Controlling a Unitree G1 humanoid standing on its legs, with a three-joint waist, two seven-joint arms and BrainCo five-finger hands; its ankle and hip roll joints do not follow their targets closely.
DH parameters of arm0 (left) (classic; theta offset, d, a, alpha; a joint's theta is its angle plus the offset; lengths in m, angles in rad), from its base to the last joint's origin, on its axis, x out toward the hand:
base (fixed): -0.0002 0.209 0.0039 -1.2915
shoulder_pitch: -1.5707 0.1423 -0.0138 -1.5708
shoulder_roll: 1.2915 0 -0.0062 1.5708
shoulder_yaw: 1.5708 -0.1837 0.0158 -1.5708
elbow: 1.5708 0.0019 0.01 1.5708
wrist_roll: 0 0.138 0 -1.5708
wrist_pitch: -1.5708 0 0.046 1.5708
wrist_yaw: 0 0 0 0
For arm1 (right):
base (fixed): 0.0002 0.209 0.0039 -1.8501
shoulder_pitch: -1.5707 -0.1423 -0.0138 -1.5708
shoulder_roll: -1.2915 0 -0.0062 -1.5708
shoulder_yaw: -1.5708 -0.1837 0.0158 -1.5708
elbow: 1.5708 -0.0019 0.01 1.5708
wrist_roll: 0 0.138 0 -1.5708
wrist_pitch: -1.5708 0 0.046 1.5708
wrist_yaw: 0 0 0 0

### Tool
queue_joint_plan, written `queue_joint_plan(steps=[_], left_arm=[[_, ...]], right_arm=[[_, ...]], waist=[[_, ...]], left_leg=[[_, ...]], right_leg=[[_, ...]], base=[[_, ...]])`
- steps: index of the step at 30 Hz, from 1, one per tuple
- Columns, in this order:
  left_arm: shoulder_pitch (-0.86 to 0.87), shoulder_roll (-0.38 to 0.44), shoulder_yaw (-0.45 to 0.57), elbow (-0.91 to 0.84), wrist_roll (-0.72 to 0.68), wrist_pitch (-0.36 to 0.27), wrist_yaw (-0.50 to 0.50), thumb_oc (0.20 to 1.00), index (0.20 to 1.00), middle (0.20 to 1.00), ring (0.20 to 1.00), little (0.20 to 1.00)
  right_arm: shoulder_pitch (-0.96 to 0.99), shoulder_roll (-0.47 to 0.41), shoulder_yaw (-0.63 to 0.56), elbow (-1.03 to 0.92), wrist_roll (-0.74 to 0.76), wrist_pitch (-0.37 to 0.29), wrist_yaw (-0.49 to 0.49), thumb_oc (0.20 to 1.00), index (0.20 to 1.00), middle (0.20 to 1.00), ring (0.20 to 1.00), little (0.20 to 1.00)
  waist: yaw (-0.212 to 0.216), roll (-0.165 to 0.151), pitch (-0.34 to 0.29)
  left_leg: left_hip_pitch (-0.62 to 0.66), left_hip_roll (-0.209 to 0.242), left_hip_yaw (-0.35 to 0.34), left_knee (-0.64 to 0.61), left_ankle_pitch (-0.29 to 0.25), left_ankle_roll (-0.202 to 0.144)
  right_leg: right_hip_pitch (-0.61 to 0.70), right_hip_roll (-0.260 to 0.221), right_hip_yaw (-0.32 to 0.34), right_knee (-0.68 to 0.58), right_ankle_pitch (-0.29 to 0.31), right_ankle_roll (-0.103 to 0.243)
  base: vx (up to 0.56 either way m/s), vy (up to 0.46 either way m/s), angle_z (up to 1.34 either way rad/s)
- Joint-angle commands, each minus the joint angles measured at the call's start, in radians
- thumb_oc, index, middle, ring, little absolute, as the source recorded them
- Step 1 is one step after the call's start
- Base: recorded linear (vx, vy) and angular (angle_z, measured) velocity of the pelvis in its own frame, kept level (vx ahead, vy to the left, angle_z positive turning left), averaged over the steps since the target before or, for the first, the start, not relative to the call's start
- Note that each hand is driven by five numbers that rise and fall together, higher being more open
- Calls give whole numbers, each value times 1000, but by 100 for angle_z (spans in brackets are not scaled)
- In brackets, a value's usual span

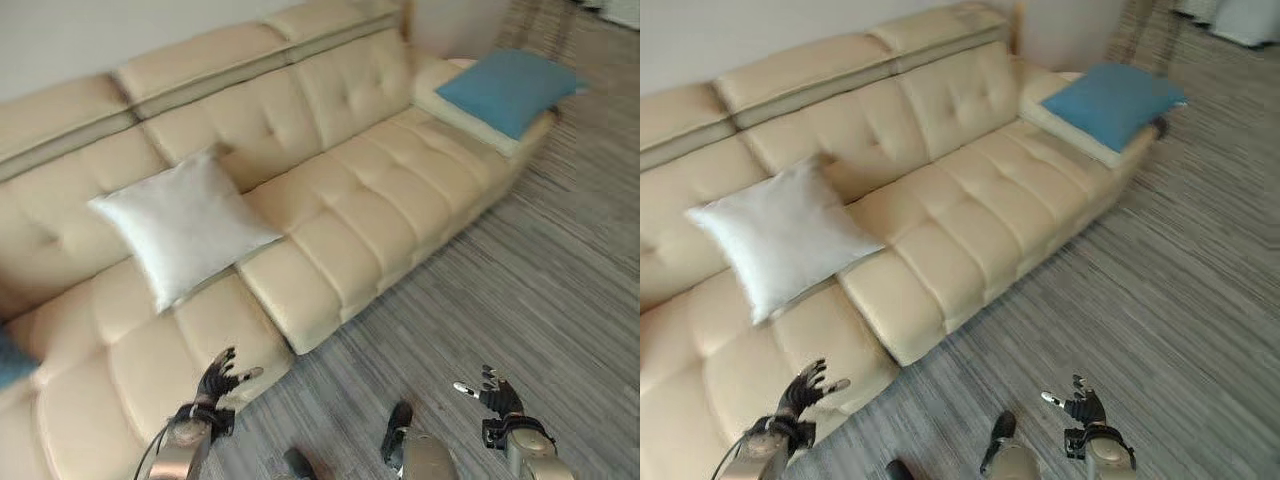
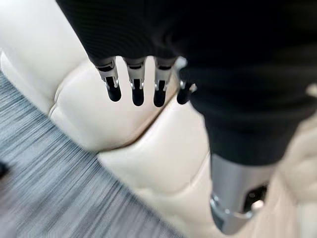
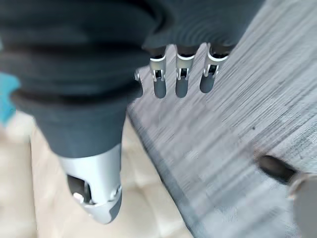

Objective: Pick up all the scattered cushions and arrange them neatly on the sofa.

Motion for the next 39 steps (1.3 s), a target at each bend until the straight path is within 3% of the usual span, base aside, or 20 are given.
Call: queue_joint_plan(steps=[1,5,6,9,10,12,14,16,17,20,22,26,29,30,33,36,39], left_arm=[[-92,12,-34,-13,45,-22,-6,1000,1000,1000,1000,1000],[-105,-6,-36,-10,12,-34,5,1000,1000,1000,1000,1000],[-106,-10,-39,-16,-11,-40,18,1000,1000,1000,1000,1000],[-108,-14,-41,-16,-20,-43,23,1000,1000,1000,1000,1000],[-98,-32,-46,-25,-50,-56,44,1000,1000,1000,1000,1000],[-97,-42,-46,-26,-58,-58,53,1000,1000,1000,1000,1000],[-90,-53,-48,-26,-60,-63,56,1000,1000,1000,1000,1000],[-87,-58,-51,-28,-61,-63,60,1000,1000,1000,1000,1000],[-98,-56,-58,-18,-58,-63,68,1000,1000,1000,1000,1000],[-106,-47,-57,-15,-55,-66,70,1000,1000,1000,1000,1000],[-98,-41,-54,-14,-49,-71,71,1000,1000,1000,1000,1000],[-88,-20,-60,-10,-35,-64,56,1000,1000,1000,1000,1000],[-78,0,-50,-22,-24,-55,48,1000,1000,1000,1000,1000],[-78,11,-46,-28,-18,-50,48,1000,1000,1000,1000,1000],[-78,17,-35,-38,-14,-50,50,1000,1000,1000,1000,1000],[-87,14,-29,-55,-17,-52,50,1000,1000,1000,1000,1000],[-101,15,-24,-50,-18,-54,53,1000,1000,1000,1000,1000]], right_arm=[[-24,-20,-65,21,25,-40,-39,1000,1000,1000,1000,1000],[-21,-25,-51,31,46,-47,-41,1000,1000,1000,1000,1000],[-36,-35,-34,19,46,-49,-45,1000,1000,1000,1000,1000],[-42,-43,-27,7,43,-50,-46,1000,1000,1000,1000,1000],[-60,-56,-2,-16,28,-50,-39,1000,1000,1000,1000,1000],[-72,-61,10,-34,22,-53,-38,1000,1000,1000,1000,1000],[-87,-66,21,-38,17,-60,-40,1000,1000,1000,1000,1000],[-102,-67,34,-40,13,-64,-44,1000,1000,1000,1000,1000],[-111,-66,40,-31,13,-68,-53,1000,1000,1000,1000,1000],[-121,-63,46,-26,16,-66,-57,1000,1000,1000,1000,1000],[-122,-59,49,-26,9,-66,-49,1000,1000,1000,1000,1000],[-119,-44,37,-14,10,-60,-40,1000,1000,1000,1000,1000],[-111,-20,36,-1,5,-53,-28,1000,1000,1000,1000,1000],[-112,-13,39,0,4,-47,-18,1000,1000,1000,1000,1000],[-100,-3,36,-10,-7,-49,-16,1000,1000,1000,1000,1000],[-111,-4,32,-8,-9,-47,-16,1000,1000,1000,1000,1000],[-119,-7,33,-7,-7,-42,-21,1000,1000,1000,1000,1000]], waist=[[-1,-2,5],[-29,3,-4],[-21,6,3],[-11,10,7],[20,5,18],[46,-8,27],[79,-25,37],[106,-17,41],[123,-8,48],[141,-2,56],[142,6,48],[134,-3,25],[133,-7,32],[122,-3,45],[112,9,59],[99,12,69],[89,0,77]], left_leg=[[30,-20,-111,50,-107,-16],[29,72,-81,194,-97,-60],[3,122,-107,321,-44,-84],[-12,139,-148,374,-18,-99],[-89,92,-335,451,-25,-74],[-140,38,-436,425,-81,-51],[-202,-57,-567,312,-100,-31],[-244,-99,-656,181,-28,-41],[-301,-105,-697,104,42,-47],[-301,-109,-711,35,71,-47],[-277,-120,-729,33,65,-35],[-235,-144,-694,34,37,1],[-203,-153,-658,45,5,34],[-178,-152,-642,45,-10,55],[-122,-151,-612,21,-35,71],[-75,-153,-598,7,-67,63],[-41,-160,-588,7,-98,50]], right_leg=[[1,3,93,-100,44,51],[39,60,146,-145,3,13],[65,108,184,-165,-26,-17],[76,134,202,-175,-41,-36],[104,166,280,-192,-72,-57],[113,167,342,-195,-78,-47],[119,165,401,-208,-66,-37],[134,187,445,-224,-67,-27],[150,206,470,-232,-74,-26],[166,221,513,-223,-90,-21],[179,216,541,-215,-103,-8],[172,179,576,-170,-112,13],[109,162,600,-2,-107,43],[50,154,603,129,-61,67],[-36,126,557,249,-20,76],[-73,108,487,107,-15,54],[-106,97,441,-81,39,64]], base=[[245,-330,-85],[243,-299,-47],[249,-277,-81],[211,-143,-98],[287,-39,-55],[281,19,-89],[218,76,-115],[250,81,-92],[262,94,-89],[226,129,-44],[263,203,-93],[227,188,-49],[166,159,-29],[201,195,-36],[184,136,-36],[251,4,-6],[269,-89,-7]])
